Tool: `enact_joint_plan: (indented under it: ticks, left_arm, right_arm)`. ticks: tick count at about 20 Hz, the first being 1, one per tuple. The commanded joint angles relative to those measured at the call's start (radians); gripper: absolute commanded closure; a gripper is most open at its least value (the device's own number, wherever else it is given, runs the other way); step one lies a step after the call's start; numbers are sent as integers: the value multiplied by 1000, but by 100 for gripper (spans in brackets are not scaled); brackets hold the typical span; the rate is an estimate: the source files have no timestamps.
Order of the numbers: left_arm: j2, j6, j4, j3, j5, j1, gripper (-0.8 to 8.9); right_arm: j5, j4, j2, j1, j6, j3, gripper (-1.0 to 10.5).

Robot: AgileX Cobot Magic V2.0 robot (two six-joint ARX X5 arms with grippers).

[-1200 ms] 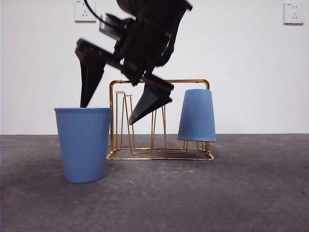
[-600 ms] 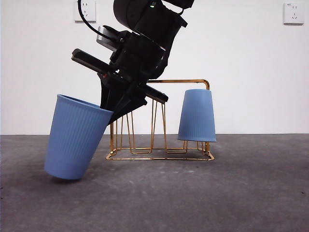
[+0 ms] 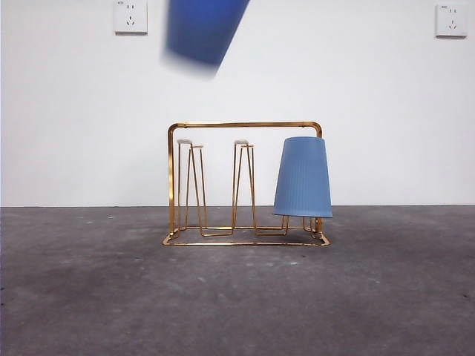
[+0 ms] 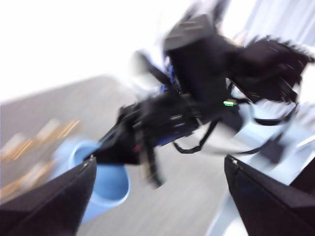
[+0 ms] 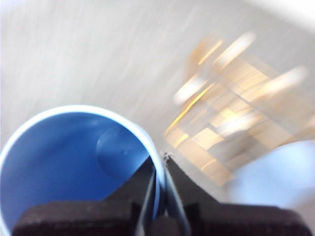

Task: Pick up cup 1,put cup 1 in the cup rack,pick up cup 2,put cup 2 in the cup rack

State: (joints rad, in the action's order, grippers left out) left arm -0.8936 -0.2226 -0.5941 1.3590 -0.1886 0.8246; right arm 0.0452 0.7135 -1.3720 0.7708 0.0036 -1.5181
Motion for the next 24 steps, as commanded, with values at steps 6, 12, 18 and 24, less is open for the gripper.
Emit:
enact_joint_plan:
  ticks: [6, 12, 18, 24]
  left_arm:
    - [-121, -212, 516, -7, -360, -21, 372]
    - [-260, -435, 860, -7, -514, -21, 369]
    - [-415, -776, 1341, -7, -552, -21, 330]
    - [-516, -922, 1584, -7, -520, -18, 329]
  right_arm:
    - [23, -118, 512, -59, -145, 2, 959]
    - [-77, -269, 630, -58, -187, 2, 959]
    - [-183, -340, 642, -58, -197, 2, 959]
    - [-208, -408, 604, -58, -208, 2, 959]
